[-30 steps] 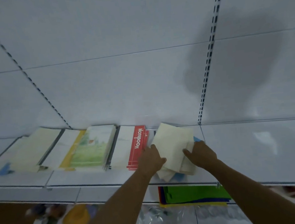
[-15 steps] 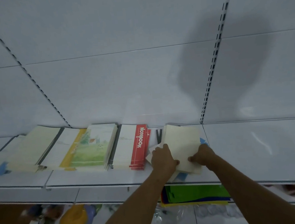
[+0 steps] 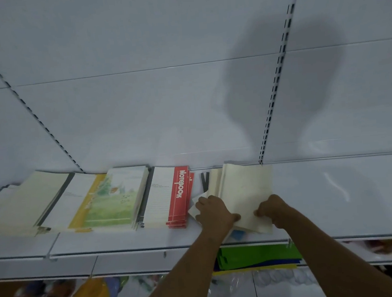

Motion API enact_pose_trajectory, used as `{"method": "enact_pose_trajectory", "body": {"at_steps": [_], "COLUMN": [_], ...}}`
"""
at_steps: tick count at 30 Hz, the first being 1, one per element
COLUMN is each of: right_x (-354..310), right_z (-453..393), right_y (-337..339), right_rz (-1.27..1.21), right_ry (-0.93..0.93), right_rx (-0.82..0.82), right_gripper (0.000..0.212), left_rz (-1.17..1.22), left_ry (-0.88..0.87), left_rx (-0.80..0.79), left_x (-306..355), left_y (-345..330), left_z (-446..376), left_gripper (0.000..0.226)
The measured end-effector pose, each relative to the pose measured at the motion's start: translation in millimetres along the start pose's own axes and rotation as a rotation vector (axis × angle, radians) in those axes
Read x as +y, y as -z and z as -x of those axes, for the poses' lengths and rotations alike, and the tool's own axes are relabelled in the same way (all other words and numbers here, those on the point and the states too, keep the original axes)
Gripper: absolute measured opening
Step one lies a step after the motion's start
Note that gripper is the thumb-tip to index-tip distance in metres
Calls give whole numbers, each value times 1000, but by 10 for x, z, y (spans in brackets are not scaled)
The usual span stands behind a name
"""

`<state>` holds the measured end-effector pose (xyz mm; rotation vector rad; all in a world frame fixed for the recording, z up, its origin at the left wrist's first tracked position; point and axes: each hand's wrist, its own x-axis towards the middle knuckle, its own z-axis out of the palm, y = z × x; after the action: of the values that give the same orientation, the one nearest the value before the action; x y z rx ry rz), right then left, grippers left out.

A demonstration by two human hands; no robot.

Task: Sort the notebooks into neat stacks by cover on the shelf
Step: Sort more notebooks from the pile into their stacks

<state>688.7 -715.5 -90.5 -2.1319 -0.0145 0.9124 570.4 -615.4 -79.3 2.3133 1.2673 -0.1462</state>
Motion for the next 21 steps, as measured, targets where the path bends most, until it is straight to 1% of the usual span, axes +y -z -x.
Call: {"method": "enact_pose_trajectory", "body": {"at_steps": [4,8,11,13,15,17,18,21], "right_x": [-23,-25,-17,-13,-6,7,14,59], "right_z": [-12,3,23,45,51,54,61,64], "right_y": [4,17,20,38,69,110,129,160], "right_rz": [-10,17,-4,-25,-43,-121,-165,-239], "right_ry": [-7,-29,-22,-9,-15,-11,-5,26], "right_rx": [-41,-62,-62,-66,-67,-99,-115,-84], "right_gripper": [49,50,50,49,44,26,21,28], "left_rz": [-4,-61,-57,-15,40,129,190,335], "left_ry": [31,22,8,-4,-23,-65,-84,-101], "left_rx": [6,33,36,26,13,-21,-42,-83], "left_x": [6,24,29,10,-17,-38,-45,-63], "left_y": [9,36,55,70,84,91,102,143], "left_z": [-11,-7,-8,-17,-22,-29,-33,-27], "left_gripper": [91,100,101,103,106,105,102,89]}}
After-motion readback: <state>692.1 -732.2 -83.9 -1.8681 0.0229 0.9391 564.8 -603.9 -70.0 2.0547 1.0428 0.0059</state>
